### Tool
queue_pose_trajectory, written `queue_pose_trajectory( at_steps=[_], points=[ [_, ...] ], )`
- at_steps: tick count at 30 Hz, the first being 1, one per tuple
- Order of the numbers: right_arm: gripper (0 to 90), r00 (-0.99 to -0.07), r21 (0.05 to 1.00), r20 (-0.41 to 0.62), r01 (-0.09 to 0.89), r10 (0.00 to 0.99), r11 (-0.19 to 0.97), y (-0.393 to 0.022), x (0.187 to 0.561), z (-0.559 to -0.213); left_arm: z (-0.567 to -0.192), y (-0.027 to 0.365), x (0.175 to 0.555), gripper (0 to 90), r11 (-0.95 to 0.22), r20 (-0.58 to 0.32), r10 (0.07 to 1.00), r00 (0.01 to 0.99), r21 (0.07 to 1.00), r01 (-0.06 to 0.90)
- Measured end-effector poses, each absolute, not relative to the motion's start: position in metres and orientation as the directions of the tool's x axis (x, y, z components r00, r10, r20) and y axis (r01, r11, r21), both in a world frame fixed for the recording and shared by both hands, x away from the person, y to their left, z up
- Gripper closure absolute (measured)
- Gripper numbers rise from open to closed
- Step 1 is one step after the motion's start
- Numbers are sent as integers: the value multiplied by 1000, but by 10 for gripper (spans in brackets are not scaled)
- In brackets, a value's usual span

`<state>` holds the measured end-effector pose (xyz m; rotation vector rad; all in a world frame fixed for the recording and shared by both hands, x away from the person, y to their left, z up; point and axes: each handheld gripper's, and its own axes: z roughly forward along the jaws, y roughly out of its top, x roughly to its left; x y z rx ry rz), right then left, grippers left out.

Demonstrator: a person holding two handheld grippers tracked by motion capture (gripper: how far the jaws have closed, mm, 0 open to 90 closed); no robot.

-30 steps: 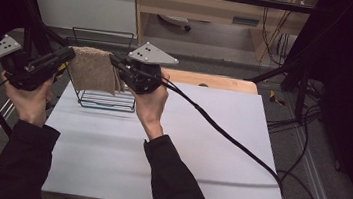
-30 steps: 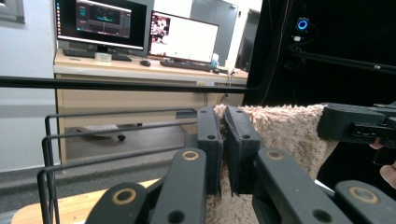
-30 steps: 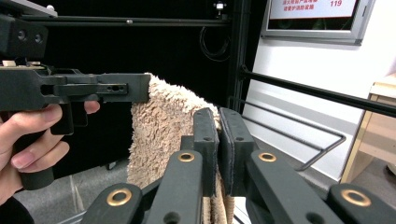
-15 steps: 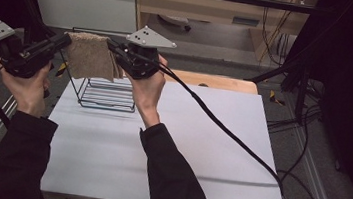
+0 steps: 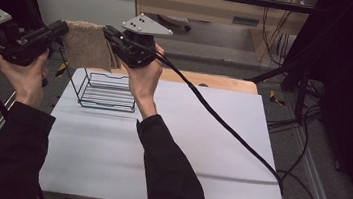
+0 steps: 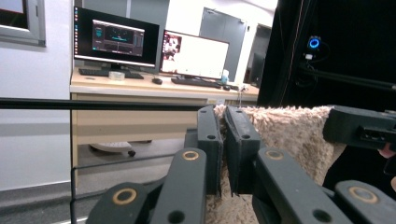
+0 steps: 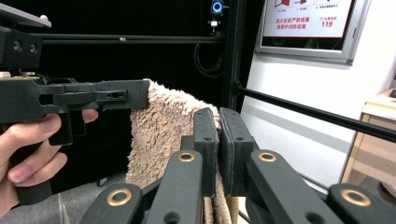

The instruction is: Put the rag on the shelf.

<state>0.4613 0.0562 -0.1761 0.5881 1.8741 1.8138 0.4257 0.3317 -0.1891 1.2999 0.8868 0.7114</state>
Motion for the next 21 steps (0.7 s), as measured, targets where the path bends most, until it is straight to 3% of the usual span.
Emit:
queue_pose_trajectory(
  at_steps=[21],
  points=[
    [864, -783, 998, -67, -44, 619, 51, 70, 485, -152, -169, 341, 455, 847, 179, -165, 856, 491, 984, 19]
  ],
)
